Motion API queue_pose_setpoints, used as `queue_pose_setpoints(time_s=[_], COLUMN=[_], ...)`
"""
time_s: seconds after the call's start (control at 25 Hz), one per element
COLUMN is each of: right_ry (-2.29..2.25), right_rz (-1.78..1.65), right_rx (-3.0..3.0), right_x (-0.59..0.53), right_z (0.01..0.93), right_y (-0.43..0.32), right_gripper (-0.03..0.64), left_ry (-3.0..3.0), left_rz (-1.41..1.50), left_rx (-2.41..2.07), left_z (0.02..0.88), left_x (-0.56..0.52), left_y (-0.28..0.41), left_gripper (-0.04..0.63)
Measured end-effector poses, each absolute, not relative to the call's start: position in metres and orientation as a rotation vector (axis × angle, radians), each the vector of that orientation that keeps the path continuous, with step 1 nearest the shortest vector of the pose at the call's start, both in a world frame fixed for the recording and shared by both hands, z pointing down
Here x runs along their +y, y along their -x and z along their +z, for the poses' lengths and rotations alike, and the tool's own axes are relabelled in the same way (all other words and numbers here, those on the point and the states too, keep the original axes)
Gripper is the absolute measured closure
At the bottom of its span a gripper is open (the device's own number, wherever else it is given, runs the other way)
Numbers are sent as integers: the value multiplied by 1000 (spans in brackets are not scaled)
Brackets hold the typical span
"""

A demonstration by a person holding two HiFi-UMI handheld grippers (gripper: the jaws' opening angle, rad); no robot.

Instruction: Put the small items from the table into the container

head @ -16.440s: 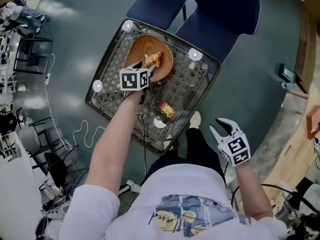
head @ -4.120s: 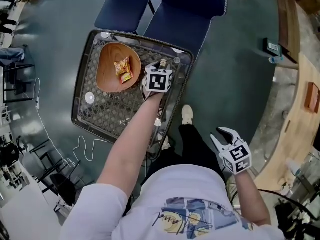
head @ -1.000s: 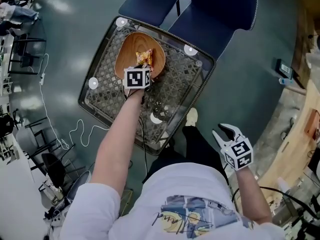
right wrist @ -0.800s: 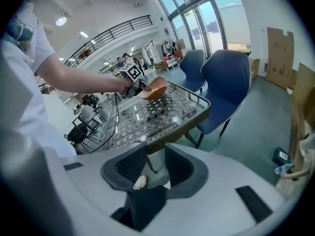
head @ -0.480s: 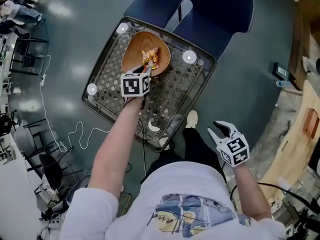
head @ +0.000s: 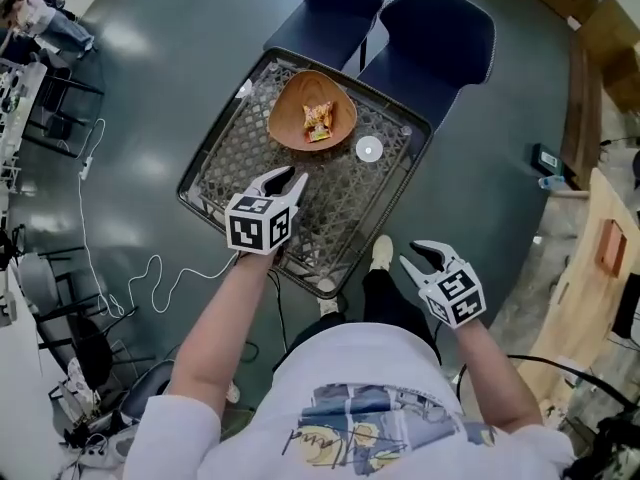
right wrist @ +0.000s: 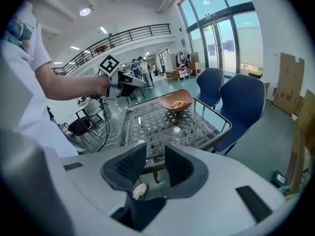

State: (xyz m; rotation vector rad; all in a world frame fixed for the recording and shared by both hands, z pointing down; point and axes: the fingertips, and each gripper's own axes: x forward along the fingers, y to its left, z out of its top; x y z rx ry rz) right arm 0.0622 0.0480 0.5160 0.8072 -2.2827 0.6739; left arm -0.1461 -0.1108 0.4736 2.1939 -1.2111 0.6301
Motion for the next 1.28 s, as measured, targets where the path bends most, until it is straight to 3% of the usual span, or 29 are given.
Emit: queue_pose_setpoints(time_s=[0.52,0.76,1.28], right_ry=[-814,-841,-868], right_rz=[569,522,465], right_rx=[-2321,-2350,-2355], right_x=[129,158,192], right_z=[484,464,457], right_y=[13,34,71], right_gripper=[494,494,495], left_ry=[-2473,-2576,-2577], left_rz=[435,443,447], left_rx=[-899,-775,-691], left_z=[389,371,380], left_x=[80,149,195], left_y=[145,139,160], left_gripper=[501,585,586])
